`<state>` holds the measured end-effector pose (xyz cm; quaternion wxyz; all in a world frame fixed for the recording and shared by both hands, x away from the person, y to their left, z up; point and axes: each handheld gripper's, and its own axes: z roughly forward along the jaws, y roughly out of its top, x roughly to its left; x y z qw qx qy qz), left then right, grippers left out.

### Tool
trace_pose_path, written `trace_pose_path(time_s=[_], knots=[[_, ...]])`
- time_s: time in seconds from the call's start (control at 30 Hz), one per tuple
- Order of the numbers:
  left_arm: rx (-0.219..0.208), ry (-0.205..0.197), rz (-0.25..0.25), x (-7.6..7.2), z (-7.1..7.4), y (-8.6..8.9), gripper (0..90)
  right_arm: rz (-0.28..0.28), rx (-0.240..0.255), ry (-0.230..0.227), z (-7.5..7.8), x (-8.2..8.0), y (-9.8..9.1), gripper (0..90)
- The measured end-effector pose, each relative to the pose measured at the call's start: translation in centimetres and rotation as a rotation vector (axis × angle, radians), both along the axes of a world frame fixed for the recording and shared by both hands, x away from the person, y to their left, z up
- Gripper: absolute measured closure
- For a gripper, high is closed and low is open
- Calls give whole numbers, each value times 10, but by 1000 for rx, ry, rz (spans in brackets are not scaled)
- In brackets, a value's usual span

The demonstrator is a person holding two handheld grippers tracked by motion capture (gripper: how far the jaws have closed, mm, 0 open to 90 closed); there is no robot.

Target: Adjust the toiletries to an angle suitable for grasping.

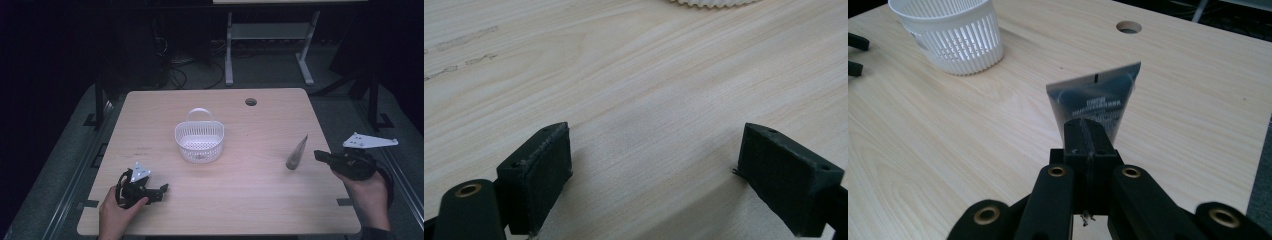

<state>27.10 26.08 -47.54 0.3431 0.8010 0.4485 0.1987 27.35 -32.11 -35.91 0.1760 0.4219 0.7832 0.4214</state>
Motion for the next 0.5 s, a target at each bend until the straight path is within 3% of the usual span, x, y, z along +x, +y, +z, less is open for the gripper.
trace_pose_path(time_s=[0.23, 0.5], knots=[[0, 0, 0, 0, 0, 0, 128, 25, 8, -5, 5, 16, 4, 898], [0, 0, 0, 0, 0, 0, 128, 48, 7, 17, -4, 23, 11, 898]])
